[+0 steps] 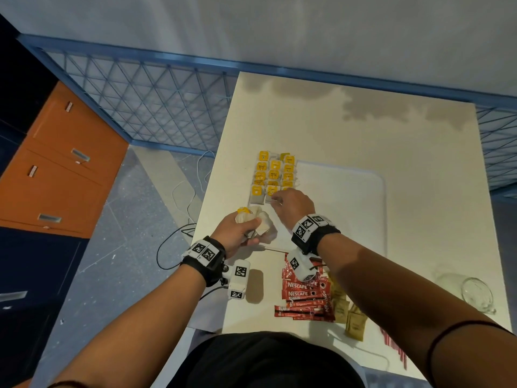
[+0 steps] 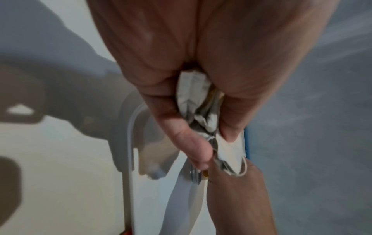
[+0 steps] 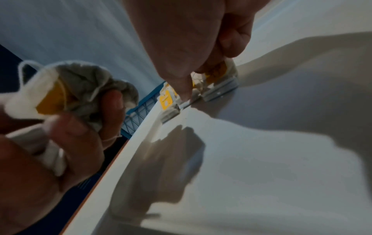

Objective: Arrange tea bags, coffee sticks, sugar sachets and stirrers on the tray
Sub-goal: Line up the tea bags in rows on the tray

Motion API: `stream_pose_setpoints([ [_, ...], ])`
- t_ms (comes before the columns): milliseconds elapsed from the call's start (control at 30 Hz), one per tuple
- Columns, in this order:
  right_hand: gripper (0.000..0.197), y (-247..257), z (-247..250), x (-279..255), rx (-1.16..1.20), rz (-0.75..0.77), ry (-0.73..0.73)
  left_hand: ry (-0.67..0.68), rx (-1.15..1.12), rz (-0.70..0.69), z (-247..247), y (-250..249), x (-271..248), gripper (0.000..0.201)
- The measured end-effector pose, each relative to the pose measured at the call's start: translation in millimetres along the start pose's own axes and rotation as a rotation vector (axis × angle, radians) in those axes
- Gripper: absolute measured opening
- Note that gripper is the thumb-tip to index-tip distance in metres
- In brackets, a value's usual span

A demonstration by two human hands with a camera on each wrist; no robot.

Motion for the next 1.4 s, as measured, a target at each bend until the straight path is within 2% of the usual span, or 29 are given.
stream_pose_setpoints([
  [133, 0.025, 12.3, 3.5, -13.2, 0.194, 0.106, -0.004, 0.038, -0.014, -0.026, -4.9, -4.1, -0.8, 0.018],
  [233, 0.023, 23.6, 7.2, -31.8, 0.347, 0.217, -0.033, 0.064, -0.059, -0.042, -7.2, -7.1, -0.7, 0.035],
  [300, 0.025, 32.1, 4.6, -47.8, 0.381, 0.301, -0.024, 0.064, -0.088, -0.047, -7.4, -9.2, -0.8, 0.039],
  [433, 0.034, 39.5, -9.6, -72.9, 0.328, 0.389, 0.030, 0.036, -0.091, -0.037, -5.1, -10.9, -1.9, 0.032],
  [533, 0.040, 37.7, -14.5, -77.3, 0.317, 0.387, 0.040, 0.031, -0.106, -0.023, -6.6, -9.1, -3.6, 0.027],
  [667, 0.059, 38.6, -20.7, -77.7, 0.322, 0.372, 0.102, -0.011, -0.096, -0.033, -5.1, -6.9, -6.1, 0.027],
  [767, 0.061, 38.8, -22.5, -77.0, 0.290, 0.361, 0.117, -0.029, -0.139, -0.041, -5.4, -5.9, -7.4, 0.027],
  [867, 0.055, 32.6, -20.3, -74.3, 0.277, 0.340, 0.071, -0.018, -0.167, -0.049, -9.9, -8.3, -8.4, 0.030],
  [1000, 0.024, 26.0, -18.8, -71.0, 0.316, 0.346, 0.008, 0.008, -0.221, -0.054, -15.1, -7.8, -9.8, 0.026],
  [1067, 0.016, 24.4, -14.8, -70.1, 0.360, 0.347, -0.007, 0.007, -0.211, -0.059, -15.0, -7.8, -10.0, 0.023],
  [1167, 0.011, 16.9, -10.3, -68.7, 0.475, 0.287, 0.000, -0.006, -0.179, -0.051, -13.6, -7.2, -10.4, 0.024],
  [1233, 0.019, 8.2, -9.9, -66.5, 0.537, 0.236, 0.023, -0.010, -0.159, -0.045, -12.5, -6.4, -9.6, 0.026],
  [1300, 0.027, 2.6, -7.7, -64.6, 0.511, 0.219, 0.041, -0.014, -0.139, -0.046, -11.7, -6.6, -9.3, 0.026],
  [1400, 0.016, -11.7, -5.4, -61.3, 0.436, 0.191, 0.051, -0.007, -0.126, -0.054, -12.8, -7.5, -9.6, 0.022],
])
Point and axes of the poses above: each hand's wrist, its own x-axis towards the middle knuckle, its own z-axis out of the back of the hand, y = z × x, the point moved 10 cm from there along x, towards the middle knuckle, and after that the axes turned 14 degrees about y, right-handed, at the moved point
